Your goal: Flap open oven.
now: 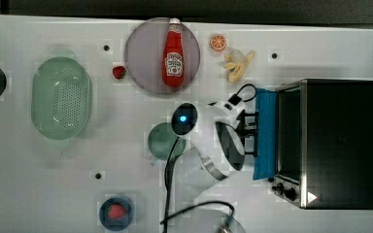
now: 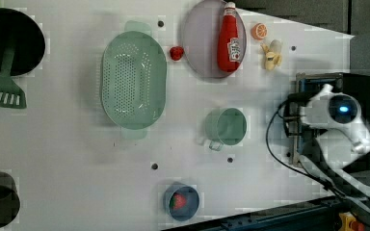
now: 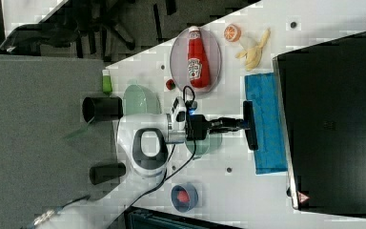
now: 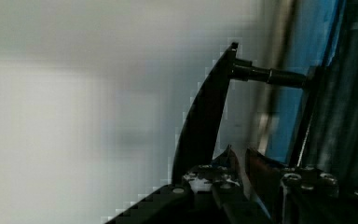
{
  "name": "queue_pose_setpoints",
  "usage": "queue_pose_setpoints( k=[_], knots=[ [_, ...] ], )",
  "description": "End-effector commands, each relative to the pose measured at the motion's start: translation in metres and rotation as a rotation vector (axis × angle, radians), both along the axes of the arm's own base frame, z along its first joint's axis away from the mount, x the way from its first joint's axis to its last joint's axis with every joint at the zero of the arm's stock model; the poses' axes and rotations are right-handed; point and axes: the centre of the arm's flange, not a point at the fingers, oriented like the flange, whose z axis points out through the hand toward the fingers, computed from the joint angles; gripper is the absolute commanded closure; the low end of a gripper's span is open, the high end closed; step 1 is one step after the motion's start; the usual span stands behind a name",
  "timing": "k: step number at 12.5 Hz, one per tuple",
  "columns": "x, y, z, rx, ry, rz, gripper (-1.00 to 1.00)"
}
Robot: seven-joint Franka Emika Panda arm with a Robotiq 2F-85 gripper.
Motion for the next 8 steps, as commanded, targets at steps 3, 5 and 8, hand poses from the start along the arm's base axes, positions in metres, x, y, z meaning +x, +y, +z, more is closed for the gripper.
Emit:
queue_pose_setpoints(
  k=[3, 5, 8],
  knots=[
    [0.001, 0.036, -0.057, -0.048, -0.036, -0.095, 0.65],
    [0.009, 0.043, -0.074, -0.027, -0.044, -0.072, 0.65],
    [0.026, 0.046, -0.056, -0.006, -0.099, -0.085, 0.65]
  ],
)
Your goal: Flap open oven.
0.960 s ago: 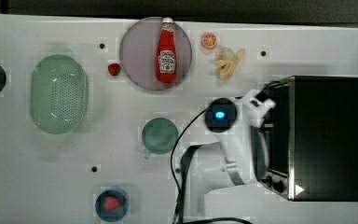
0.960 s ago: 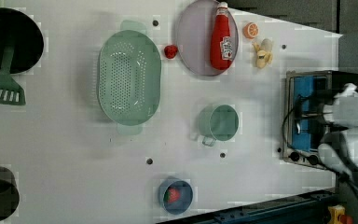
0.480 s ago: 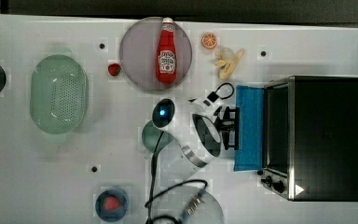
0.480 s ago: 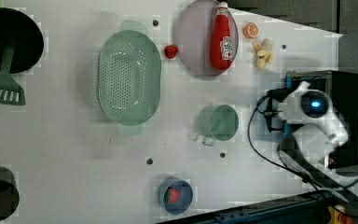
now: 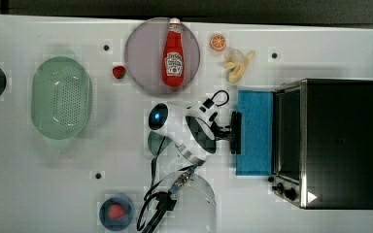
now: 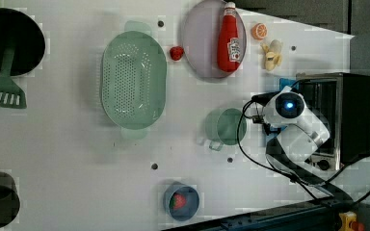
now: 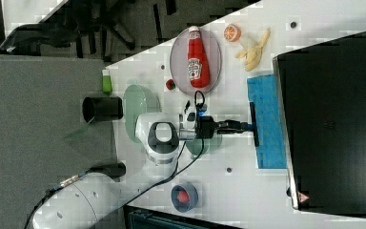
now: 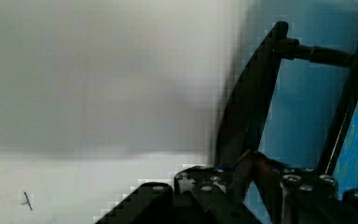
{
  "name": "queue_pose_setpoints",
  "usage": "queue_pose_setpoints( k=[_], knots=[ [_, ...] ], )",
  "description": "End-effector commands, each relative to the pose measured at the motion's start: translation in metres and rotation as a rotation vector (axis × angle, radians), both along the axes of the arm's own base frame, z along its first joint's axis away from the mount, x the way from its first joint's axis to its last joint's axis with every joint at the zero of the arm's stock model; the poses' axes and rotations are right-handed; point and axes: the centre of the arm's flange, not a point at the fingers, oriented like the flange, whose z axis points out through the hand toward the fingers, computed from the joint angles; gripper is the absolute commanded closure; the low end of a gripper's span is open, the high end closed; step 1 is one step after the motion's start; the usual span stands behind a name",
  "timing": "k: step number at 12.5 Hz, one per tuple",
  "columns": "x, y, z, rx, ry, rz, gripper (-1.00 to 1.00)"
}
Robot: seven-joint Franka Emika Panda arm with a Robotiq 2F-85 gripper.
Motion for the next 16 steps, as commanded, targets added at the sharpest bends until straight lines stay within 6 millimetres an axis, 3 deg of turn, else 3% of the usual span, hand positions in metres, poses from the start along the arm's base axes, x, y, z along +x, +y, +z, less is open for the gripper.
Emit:
queue_pose_setpoints(
  k=[1, 3, 6, 9, 13, 14, 16],
  knots=[
    [0.036, 0.002, 0.052, 0.07, -0.184, -0.085, 0.65],
    [0.05, 0.002, 0.104, 0.17, -0.293, -0.256, 0.65],
    [0.066, -0.007, 0.199, 0.348, -0.461, -0.519, 0.65],
    [0.058, -0.018, 0.294, 0.49, -0.463, -0.804, 0.65],
    [0.04, -0.021, 0.433, 0.504, -0.418, -0.858, 0.65],
    [0.03, -0.022, 0.454, 0.49, -0.374, -0.878, 0.65],
    [0.015, -0.021, 0.478, 0.468, -0.305, -0.9, 0.65]
  ],
)
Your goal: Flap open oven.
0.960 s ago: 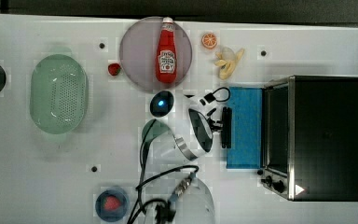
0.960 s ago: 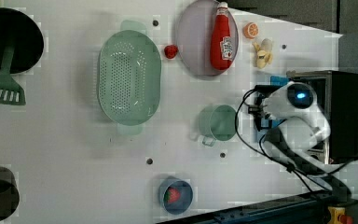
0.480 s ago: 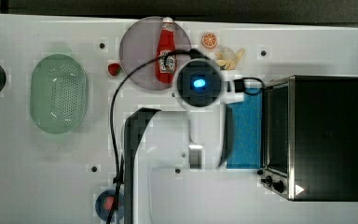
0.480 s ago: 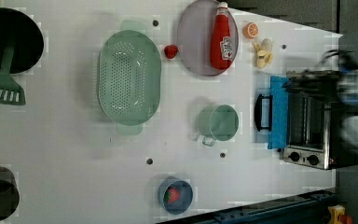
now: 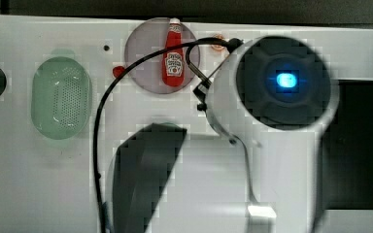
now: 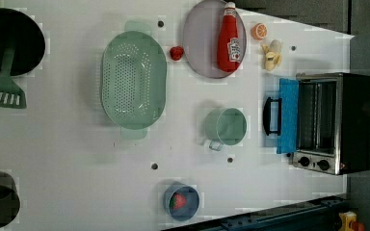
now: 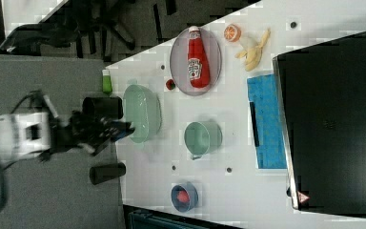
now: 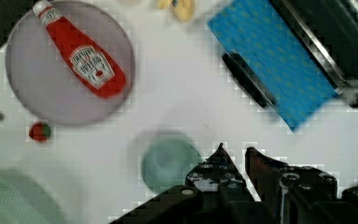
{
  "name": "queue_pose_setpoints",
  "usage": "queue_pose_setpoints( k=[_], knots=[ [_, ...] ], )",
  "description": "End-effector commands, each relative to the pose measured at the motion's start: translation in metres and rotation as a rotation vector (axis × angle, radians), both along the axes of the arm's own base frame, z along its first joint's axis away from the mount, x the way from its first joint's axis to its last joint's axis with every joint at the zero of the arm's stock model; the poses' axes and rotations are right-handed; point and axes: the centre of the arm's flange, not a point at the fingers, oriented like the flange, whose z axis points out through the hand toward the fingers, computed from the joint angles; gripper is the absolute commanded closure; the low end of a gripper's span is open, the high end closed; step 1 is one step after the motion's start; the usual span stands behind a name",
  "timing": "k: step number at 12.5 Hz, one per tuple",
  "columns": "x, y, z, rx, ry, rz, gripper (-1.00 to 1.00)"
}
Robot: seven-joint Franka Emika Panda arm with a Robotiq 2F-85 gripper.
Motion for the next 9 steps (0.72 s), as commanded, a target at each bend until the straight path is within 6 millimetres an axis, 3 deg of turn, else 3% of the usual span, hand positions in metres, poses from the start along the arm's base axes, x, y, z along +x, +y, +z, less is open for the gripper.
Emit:
queue_pose_setpoints(
  k=[1, 3, 9],
  knots=[
    [-0.0067, 0.0004, 0.0049, 0.011, 0.085, -0.076, 0.65],
    [-0.0021, -0.0027, 0.0138, 0.009, 0.037, -0.081, 0.65],
    [0.0005, -0.0018, 0.0079, 0.006, 0.048, -0.08, 0.65]
  ],
)
